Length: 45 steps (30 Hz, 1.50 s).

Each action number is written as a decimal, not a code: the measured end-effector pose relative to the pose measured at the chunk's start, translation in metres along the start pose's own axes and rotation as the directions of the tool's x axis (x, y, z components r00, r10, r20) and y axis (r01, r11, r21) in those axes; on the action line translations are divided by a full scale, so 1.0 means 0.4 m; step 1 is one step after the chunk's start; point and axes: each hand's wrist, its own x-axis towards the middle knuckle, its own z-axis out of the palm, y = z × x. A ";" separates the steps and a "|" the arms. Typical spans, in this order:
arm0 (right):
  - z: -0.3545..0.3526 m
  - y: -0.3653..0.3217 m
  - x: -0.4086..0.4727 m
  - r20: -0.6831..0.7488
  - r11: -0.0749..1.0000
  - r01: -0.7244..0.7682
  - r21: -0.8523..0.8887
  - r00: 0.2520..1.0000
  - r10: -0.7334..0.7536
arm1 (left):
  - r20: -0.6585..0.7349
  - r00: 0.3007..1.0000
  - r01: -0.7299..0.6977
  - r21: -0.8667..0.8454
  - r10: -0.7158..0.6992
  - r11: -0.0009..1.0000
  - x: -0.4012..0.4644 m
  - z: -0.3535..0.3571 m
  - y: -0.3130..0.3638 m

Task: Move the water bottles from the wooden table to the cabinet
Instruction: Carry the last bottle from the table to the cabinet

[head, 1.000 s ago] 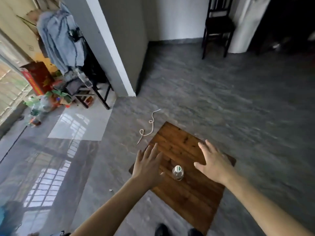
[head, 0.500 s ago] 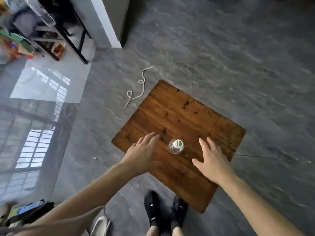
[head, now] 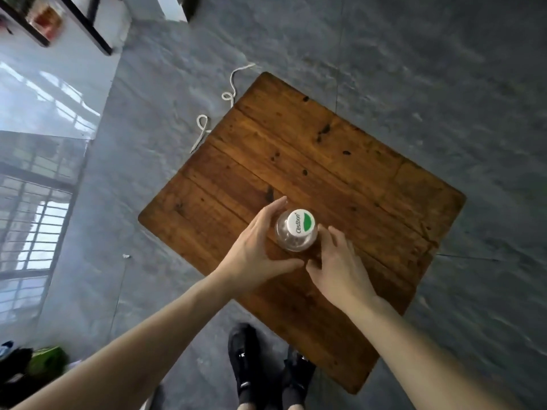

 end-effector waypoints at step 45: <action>-1.069 -0.407 -0.766 0.135 -0.377 -0.253 0.891 0.940 -0.313 | -0.341 0.783 -0.612 -0.268 0.521 0.744 -0.449 -0.756 1.263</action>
